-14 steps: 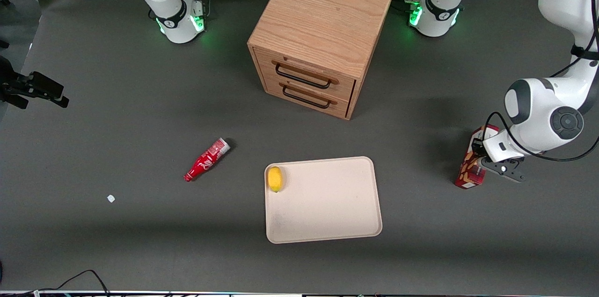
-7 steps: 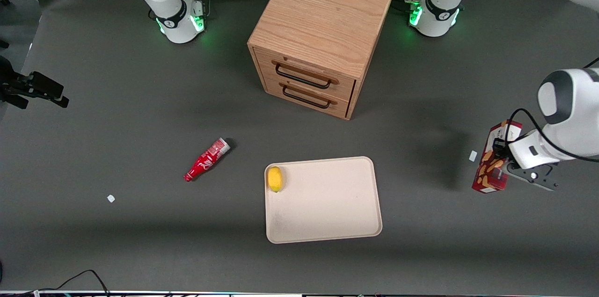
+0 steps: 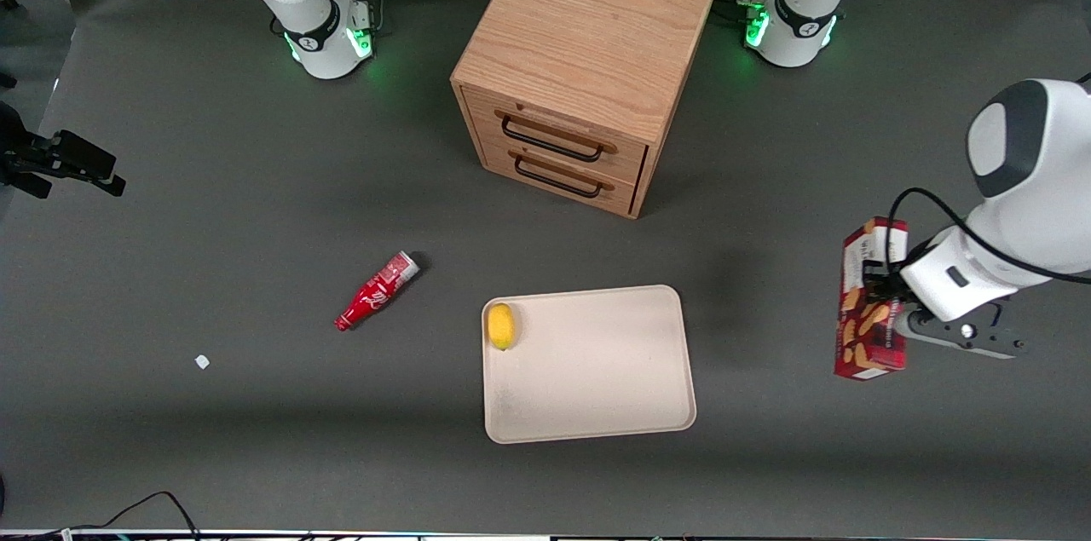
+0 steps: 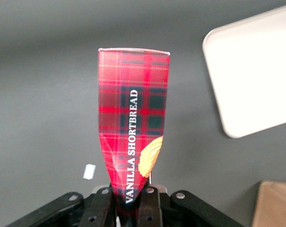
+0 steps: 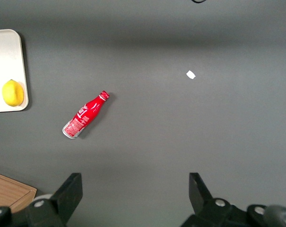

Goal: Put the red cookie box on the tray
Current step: 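Lift the cookie box upright and carry it toward the white tray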

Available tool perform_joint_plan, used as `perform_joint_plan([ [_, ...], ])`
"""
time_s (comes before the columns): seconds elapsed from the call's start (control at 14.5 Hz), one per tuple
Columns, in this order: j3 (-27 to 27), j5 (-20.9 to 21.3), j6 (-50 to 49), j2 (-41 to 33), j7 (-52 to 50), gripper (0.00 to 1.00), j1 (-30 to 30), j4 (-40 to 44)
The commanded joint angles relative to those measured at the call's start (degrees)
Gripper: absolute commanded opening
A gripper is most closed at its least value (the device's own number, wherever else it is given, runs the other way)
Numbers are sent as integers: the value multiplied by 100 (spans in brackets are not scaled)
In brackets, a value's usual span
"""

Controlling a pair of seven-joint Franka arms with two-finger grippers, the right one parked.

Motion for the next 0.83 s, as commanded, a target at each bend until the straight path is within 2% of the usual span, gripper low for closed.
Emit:
perform_joint_plan([
  [0.0, -172, 2, -180, 745, -982, 0, -417, 870],
  [0.34, -208, 81, -31, 1826, -2591, 0, -1190, 1759],
  [0.55, -155, 808, 302, 2380, -3295, 0, -1569, 1874],
  [0.76, -129, 986, 776, 2891, -3569, 0, -1780, 1883],
])
